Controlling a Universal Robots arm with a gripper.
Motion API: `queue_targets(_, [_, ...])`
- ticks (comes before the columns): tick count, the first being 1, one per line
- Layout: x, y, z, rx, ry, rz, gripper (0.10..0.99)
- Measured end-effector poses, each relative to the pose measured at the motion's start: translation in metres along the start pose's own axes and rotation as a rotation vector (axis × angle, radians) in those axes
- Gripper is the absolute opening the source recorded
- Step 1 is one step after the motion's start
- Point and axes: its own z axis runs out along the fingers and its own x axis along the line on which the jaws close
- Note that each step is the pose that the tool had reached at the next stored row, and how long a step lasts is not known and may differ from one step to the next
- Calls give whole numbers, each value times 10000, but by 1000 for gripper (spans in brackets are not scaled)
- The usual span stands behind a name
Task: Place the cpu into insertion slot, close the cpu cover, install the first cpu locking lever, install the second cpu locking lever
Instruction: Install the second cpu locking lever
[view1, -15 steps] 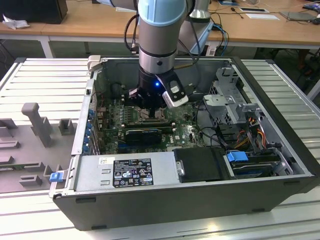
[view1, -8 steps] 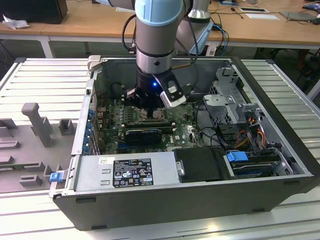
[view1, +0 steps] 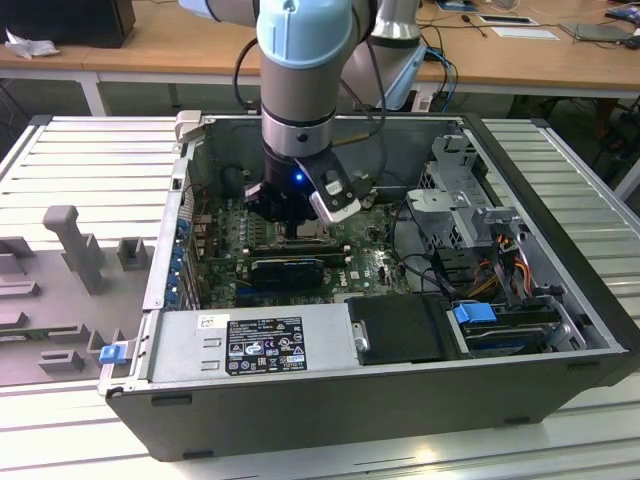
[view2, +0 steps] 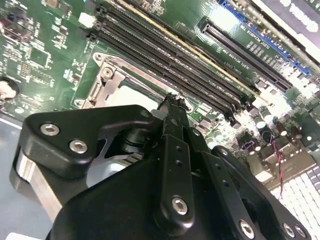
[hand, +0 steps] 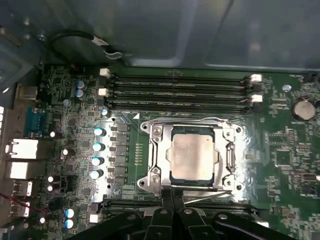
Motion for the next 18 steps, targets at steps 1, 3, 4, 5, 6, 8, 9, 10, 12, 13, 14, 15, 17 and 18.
queue_targets(1, [2,-4,26,0,7,-44,106])
queue_targets(3, [7,-15,88,-2,20,-134,106])
queue_targets(4, [21,-25,101,-14,24,-156,106])
queue_targets(5, [39,-38,108,-50,27,-188,106])
queue_targets(6, [54,-49,108,-72,29,-212,106])
queue_targets(8, [80,-76,106,-148,38,-297,106])
queue_targets(9, [86,-83,105,-186,43,-343,106])
queue_targets(10, [91,-89,104,-224,49,-390,106])
queue_targets(12, [99,-101,103,-293,63,-500,106])
queue_targets(13, [110,-112,102,-359,72,-580,106])
queue_targets(14, [120,-118,101,-398,74,-606,106])
queue_targets(15, [130,-125,100,-435,74,-625,106])
queue_targets(17, [155,-143,101,-513,72,-646,106])
queue_targets(18, [178,-158,103,-608,66,-659,106])
